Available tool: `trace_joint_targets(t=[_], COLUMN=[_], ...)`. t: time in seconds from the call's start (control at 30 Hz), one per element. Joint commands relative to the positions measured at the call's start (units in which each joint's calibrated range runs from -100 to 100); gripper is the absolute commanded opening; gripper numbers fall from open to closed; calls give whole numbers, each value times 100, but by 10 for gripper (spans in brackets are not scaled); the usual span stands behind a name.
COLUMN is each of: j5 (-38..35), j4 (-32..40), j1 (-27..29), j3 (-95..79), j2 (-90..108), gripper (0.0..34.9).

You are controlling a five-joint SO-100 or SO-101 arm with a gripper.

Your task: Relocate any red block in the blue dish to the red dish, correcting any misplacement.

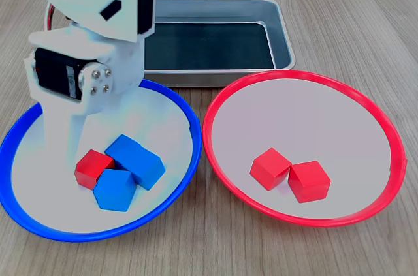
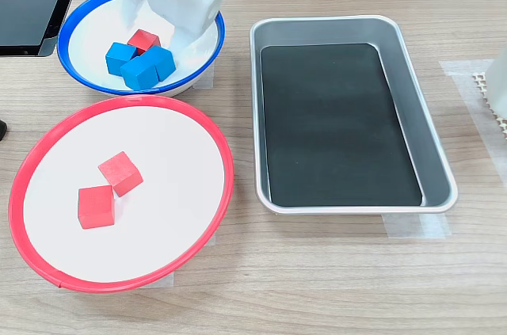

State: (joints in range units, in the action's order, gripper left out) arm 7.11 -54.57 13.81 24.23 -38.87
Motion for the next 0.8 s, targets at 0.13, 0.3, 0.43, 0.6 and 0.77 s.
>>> trace_joint_targets(t=[0.13, 0.3, 0.43, 0.6, 0.77], j5=[10, -15, -20, 0, 10], j4=[63, 96, 153, 228, 343], j1=[-105, -115, -96, -68, -49], j3=[267, 276, 267, 213, 49], j2=[11, 11, 11, 71, 250], gripper=[179, 153, 119, 69, 32])
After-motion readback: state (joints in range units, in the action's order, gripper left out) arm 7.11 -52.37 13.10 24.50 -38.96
